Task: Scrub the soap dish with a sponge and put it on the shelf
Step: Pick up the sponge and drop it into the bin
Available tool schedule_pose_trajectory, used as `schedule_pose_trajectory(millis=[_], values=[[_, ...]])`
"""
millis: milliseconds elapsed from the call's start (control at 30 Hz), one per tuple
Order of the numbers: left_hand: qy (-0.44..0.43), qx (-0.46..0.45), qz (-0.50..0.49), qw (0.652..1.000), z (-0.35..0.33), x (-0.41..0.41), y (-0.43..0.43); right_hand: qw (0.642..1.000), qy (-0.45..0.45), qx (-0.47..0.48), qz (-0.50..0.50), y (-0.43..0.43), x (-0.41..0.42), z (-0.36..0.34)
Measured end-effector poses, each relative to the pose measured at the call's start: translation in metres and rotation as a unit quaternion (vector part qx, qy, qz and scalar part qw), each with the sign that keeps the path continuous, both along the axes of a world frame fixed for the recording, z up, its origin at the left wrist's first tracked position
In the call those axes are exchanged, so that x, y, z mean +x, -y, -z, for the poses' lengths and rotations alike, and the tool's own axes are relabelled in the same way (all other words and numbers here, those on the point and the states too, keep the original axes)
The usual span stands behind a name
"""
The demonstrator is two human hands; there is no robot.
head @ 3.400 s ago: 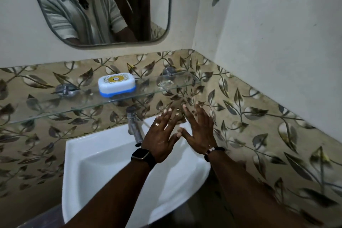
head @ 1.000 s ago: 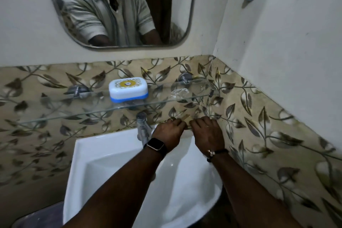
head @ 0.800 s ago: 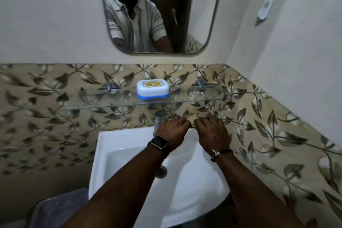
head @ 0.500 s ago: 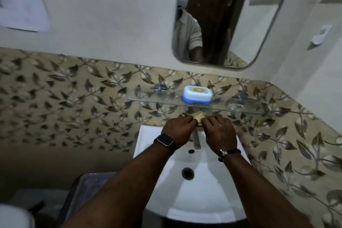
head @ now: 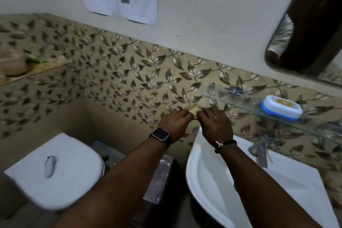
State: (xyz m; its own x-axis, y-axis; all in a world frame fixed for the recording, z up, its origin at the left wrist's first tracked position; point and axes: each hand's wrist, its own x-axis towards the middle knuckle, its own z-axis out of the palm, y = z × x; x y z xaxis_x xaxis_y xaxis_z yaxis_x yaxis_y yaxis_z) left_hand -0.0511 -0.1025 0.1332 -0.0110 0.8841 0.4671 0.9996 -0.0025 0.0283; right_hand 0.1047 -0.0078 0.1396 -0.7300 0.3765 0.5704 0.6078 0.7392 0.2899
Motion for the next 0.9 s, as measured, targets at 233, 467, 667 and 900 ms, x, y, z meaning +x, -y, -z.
schedule_pose_trajectory(millis=[233,467,667,900], values=[[0.012,-0.003,-0.074,0.997,0.025,-0.049,0.030,0.996,0.062,-0.011,-0.067,0.005,-0.066,0.018],[0.061,-0.035,-0.138,0.988,0.059,-0.079,0.041,0.986,0.092,-0.055,-0.126,0.005,-0.109,0.045],[0.103,-0.065,-0.173,0.977,0.107,-0.093,0.043,0.981,0.098,-0.102,-0.129,0.002,-0.143,0.083],[0.183,-0.134,-0.234,0.945,0.199,-0.106,0.039,0.937,0.190,-0.275,-0.097,0.003,-0.178,0.172]])
